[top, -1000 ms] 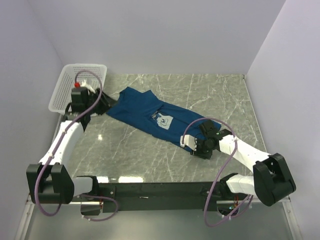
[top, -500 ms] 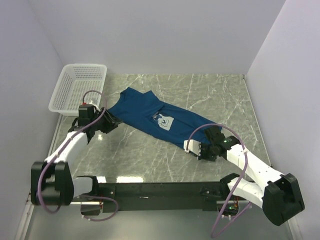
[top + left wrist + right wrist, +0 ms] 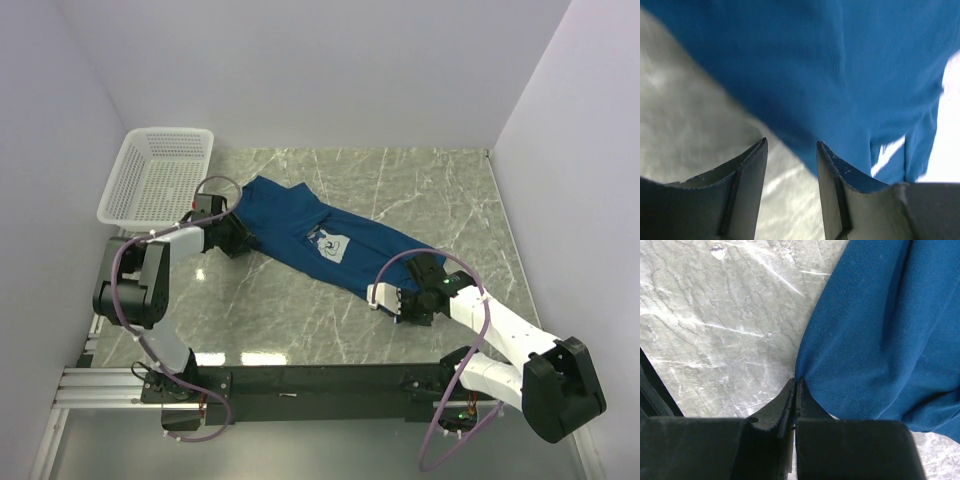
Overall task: Fold and stack the t-shirts
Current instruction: Fold the tshirt
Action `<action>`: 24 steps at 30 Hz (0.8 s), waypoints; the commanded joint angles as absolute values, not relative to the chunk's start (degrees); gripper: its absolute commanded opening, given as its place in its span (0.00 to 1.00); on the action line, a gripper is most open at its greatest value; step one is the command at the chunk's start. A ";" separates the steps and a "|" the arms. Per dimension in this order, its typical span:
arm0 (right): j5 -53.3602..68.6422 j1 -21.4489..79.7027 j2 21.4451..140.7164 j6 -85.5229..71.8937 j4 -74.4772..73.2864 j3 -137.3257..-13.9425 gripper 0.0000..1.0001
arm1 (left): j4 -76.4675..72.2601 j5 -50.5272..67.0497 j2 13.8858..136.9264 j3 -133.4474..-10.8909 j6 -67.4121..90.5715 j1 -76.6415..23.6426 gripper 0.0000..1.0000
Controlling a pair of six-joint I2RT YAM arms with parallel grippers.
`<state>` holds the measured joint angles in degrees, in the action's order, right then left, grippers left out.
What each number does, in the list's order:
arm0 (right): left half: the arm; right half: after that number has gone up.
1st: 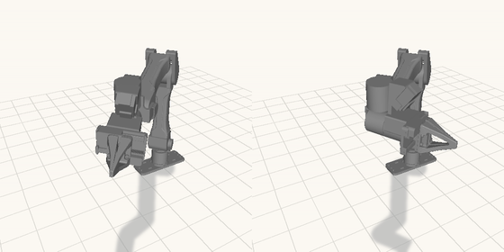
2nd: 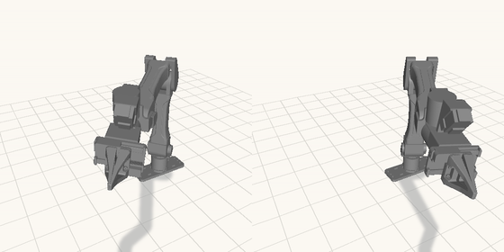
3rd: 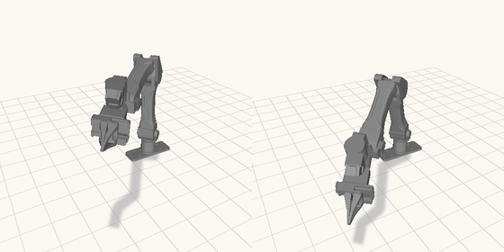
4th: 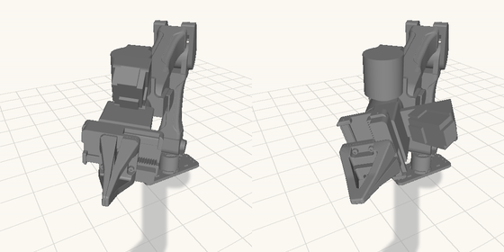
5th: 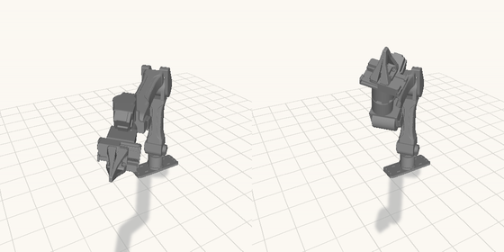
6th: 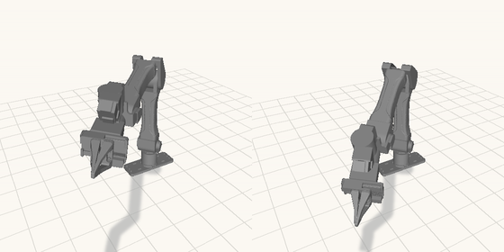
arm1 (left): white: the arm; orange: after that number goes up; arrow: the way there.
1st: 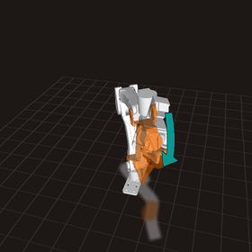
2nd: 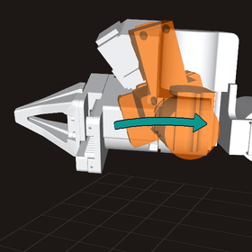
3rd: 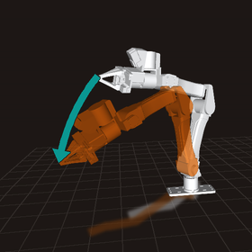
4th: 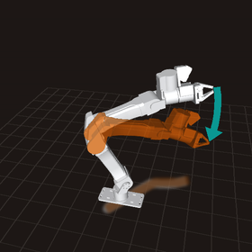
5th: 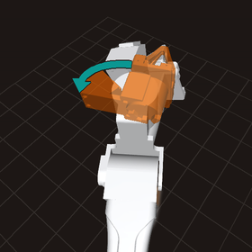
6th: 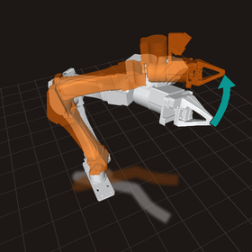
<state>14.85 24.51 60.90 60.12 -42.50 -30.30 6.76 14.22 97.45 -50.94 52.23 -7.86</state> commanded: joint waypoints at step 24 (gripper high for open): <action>10.19 24.61 52.92 74.61 -50.27 -25.40 0.00 | 13.71 6.94 104.94 -61.61 46.41 -4.66 0.00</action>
